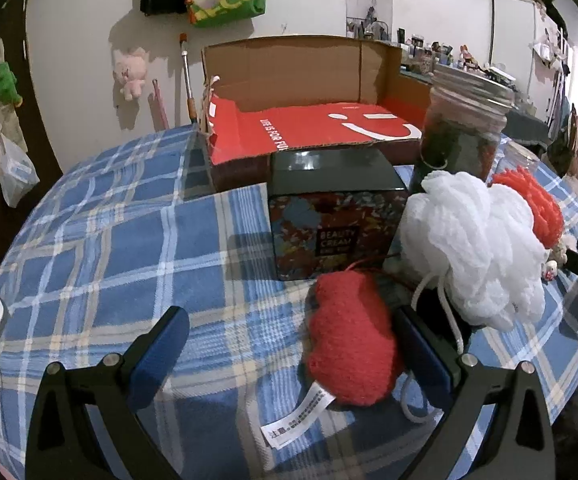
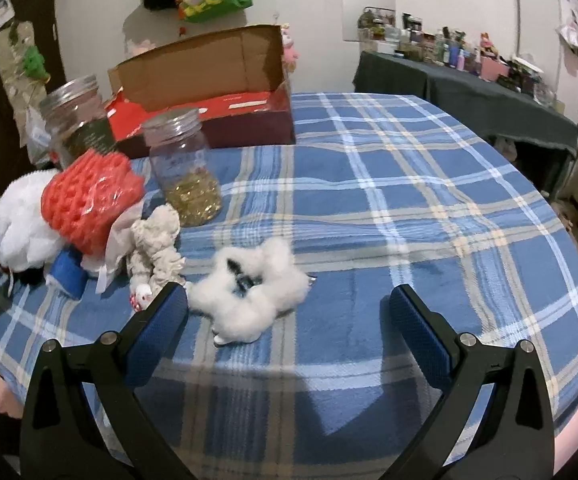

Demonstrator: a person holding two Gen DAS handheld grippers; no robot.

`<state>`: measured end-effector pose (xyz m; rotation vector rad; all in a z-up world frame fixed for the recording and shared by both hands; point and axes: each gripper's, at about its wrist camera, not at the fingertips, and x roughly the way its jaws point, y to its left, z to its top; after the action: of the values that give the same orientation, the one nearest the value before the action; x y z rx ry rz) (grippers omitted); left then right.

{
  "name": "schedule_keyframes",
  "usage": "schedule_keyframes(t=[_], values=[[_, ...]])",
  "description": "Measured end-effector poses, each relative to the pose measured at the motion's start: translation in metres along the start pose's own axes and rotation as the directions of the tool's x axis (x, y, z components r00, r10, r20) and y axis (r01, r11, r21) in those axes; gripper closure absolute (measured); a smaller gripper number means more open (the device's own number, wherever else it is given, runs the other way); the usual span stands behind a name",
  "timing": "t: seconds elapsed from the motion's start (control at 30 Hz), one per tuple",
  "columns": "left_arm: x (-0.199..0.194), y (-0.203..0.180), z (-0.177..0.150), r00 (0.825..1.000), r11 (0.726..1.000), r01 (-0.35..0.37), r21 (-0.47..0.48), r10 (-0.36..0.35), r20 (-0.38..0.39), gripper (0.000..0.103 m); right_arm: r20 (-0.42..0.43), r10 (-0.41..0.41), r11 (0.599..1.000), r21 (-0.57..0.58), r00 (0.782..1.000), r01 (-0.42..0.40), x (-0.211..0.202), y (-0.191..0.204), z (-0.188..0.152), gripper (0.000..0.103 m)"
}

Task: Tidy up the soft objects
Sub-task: 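Grasp the red fuzzy sponge with the left gripper while the right grasps the white fluffy scrunchie, then carry the red sponge and white scrunchie in both grippers over the red-lined box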

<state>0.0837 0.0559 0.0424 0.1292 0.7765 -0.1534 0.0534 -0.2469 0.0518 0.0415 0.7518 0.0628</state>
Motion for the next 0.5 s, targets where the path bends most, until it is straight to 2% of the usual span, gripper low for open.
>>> schedule_keyframes(t=[0.13,0.17,0.2,0.23,0.27,0.3,0.33,0.37,0.4,0.5], values=[[0.002,-0.005,0.001,1.0,1.0,-0.016,0.022,0.016,-0.002,0.0,-0.012,0.025,1.0,0.013,1.0,-0.025,0.006,-0.004,0.002,0.0],[0.004,-0.005,0.002,1.0,1.0,-0.015,0.02,0.015,-0.002,0.003,-0.01,0.025,1.0,0.008,1.0,-0.025,0.006,-0.003,0.002,0.0],[0.005,-0.006,0.002,1.0,1.0,-0.005,0.015,0.005,-0.002,0.006,-0.006,0.03,1.0,-0.002,1.0,-0.03,0.006,-0.001,0.003,0.004],[0.005,-0.007,0.001,1.0,1.0,0.018,0.013,-0.018,-0.004,0.017,-0.006,0.038,0.999,-0.014,0.999,-0.038,0.007,0.002,0.003,0.016],[0.006,-0.008,0.0,0.999,0.999,0.046,0.011,-0.046,-0.006,0.034,0.0,0.041,0.999,-0.026,0.999,-0.041,0.007,0.004,0.003,0.024],[0.007,-0.01,-0.001,0.996,0.996,0.091,0.004,-0.091,-0.016,0.043,0.012,0.053,0.998,-0.046,0.999,-0.052,0.006,0.008,0.002,0.042],[0.008,-0.011,-0.002,0.992,0.992,0.126,-0.004,-0.126,-0.026,0.06,0.014,0.071,0.996,-0.052,0.997,-0.07,0.005,0.01,0.002,0.064],[0.008,-0.011,-0.003,0.987,0.988,0.156,-0.014,-0.157,-0.027,0.063,0.016,0.087,0.995,-0.049,0.996,-0.086,0.005,0.012,0.002,0.073],[0.006,-0.012,-0.004,0.988,0.988,0.151,-0.02,-0.151,-0.019,0.063,0.02,0.098,0.994,-0.041,0.995,-0.097,0.004,0.011,0.002,0.08],[0.0,-0.013,-0.006,0.989,0.989,0.146,-0.024,-0.146,-0.003,0.065,0.034,0.141,0.99,-0.011,0.989,-0.141,0.0,0.008,0.002,0.085]])
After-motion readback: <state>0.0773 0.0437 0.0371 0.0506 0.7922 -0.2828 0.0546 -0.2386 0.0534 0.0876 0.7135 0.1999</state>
